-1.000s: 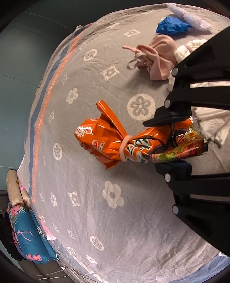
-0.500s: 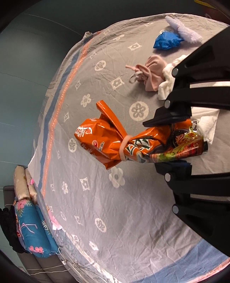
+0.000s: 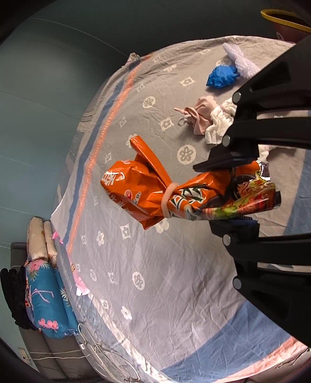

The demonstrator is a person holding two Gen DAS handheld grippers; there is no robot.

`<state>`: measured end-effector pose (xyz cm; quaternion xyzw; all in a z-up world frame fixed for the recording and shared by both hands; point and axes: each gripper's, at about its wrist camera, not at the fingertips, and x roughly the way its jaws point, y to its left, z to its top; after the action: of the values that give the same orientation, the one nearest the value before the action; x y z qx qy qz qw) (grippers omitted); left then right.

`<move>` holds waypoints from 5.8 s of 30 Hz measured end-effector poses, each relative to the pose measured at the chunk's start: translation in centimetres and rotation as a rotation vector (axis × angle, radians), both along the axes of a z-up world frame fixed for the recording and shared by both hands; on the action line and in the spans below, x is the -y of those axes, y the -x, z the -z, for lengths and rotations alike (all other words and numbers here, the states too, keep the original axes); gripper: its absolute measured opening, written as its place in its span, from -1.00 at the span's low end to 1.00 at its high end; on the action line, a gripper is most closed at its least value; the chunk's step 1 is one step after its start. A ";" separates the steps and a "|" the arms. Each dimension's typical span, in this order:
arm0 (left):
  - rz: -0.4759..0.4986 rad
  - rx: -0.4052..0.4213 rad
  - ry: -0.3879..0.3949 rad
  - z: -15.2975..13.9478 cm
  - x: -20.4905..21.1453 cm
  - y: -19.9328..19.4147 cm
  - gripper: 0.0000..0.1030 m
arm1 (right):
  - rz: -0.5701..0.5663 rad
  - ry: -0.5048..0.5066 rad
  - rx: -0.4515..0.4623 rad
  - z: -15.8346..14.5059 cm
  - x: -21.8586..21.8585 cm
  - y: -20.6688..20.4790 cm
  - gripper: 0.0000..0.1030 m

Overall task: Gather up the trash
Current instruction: 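Carry the orange bag and lavender net in both tools over the bin, then open the left tool to drop the orange bag while the right tool drops the net, then move both open tools back over the remaining items on the bed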

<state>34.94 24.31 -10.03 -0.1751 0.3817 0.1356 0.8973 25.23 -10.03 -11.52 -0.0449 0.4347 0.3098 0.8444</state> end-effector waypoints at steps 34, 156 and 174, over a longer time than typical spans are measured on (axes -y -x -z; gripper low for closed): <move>0.281 0.074 0.074 -3.3 14.2 12.8 -0.41 | 0.160 -0.199 -0.007 -4.7 10.5 7.1 -0.82; 0.324 0.101 0.080 -2.7 25.4 8.2 0.84 | 0.647 -0.246 0.133 -7.4 26.6 4.3 0.73; 0.033 0.032 0.039 2.2 13.6 5.1 0.84 | 0.474 -0.140 0.114 -6.2 14.4 -2.8 0.74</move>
<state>29.86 10.72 -12.23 -0.1885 0.3728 0.1107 0.9018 28.03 -24.41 -5.30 0.0994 0.3621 0.1292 0.9178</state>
